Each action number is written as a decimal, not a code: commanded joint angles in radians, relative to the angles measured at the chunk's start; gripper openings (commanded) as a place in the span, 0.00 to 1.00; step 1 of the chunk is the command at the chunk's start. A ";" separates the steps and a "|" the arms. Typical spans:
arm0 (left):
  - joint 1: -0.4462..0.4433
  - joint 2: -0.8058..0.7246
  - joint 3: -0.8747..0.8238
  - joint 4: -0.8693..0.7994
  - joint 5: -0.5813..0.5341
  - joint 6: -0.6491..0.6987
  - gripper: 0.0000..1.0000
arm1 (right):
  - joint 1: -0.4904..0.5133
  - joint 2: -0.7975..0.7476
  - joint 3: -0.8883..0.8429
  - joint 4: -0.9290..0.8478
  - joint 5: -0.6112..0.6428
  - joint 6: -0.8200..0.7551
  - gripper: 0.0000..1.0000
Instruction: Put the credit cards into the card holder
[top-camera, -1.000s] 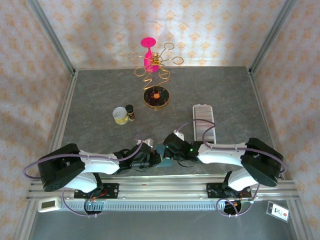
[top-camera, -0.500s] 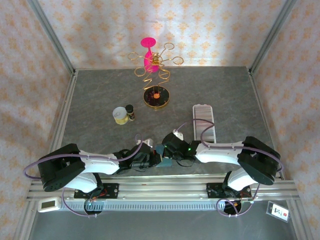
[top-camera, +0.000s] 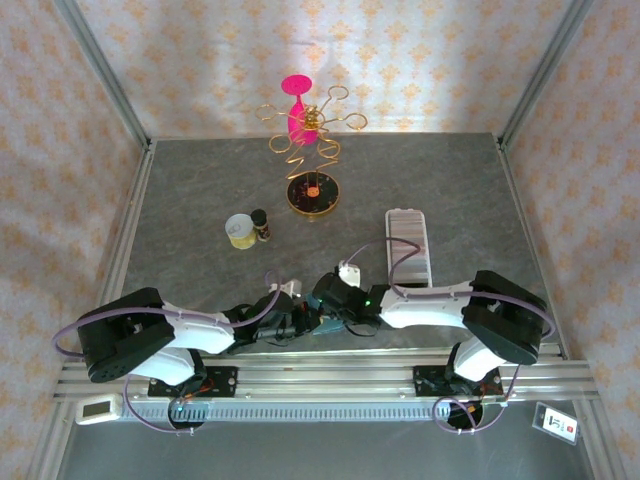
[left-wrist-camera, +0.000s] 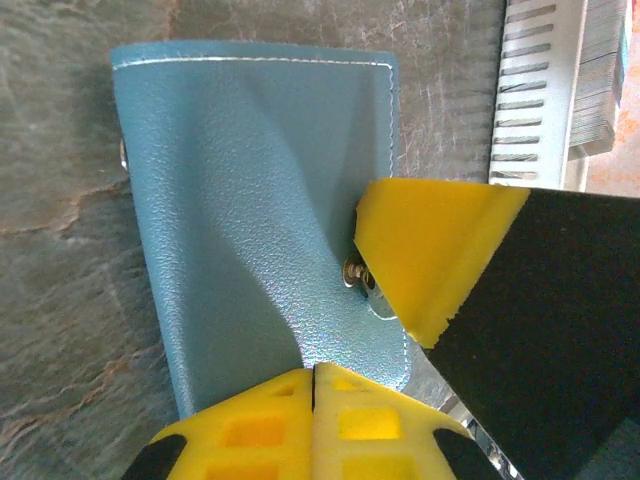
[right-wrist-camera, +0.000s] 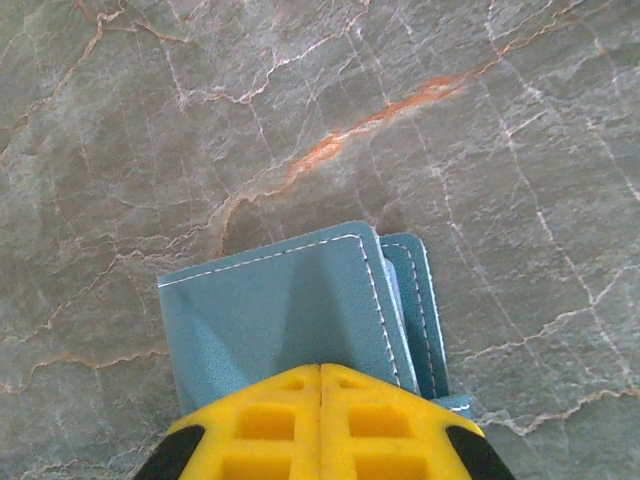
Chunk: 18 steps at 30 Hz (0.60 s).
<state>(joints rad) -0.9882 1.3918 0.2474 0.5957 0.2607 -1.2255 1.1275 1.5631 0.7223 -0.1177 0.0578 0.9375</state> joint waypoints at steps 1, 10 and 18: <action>-0.011 0.000 -0.041 -0.042 0.026 -0.018 0.00 | 0.037 0.109 -0.066 -0.116 -0.055 0.040 0.00; -0.004 -0.067 -0.112 -0.001 -0.001 -0.054 0.00 | 0.062 0.117 -0.124 -0.048 -0.093 0.093 0.22; -0.003 -0.133 -0.151 0.010 -0.023 -0.083 0.00 | 0.089 0.133 -0.143 -0.071 -0.074 0.137 0.33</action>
<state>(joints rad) -0.9886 1.2861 0.1219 0.6422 0.2565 -1.2869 1.1797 1.5696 0.6640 0.0246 0.1219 1.0214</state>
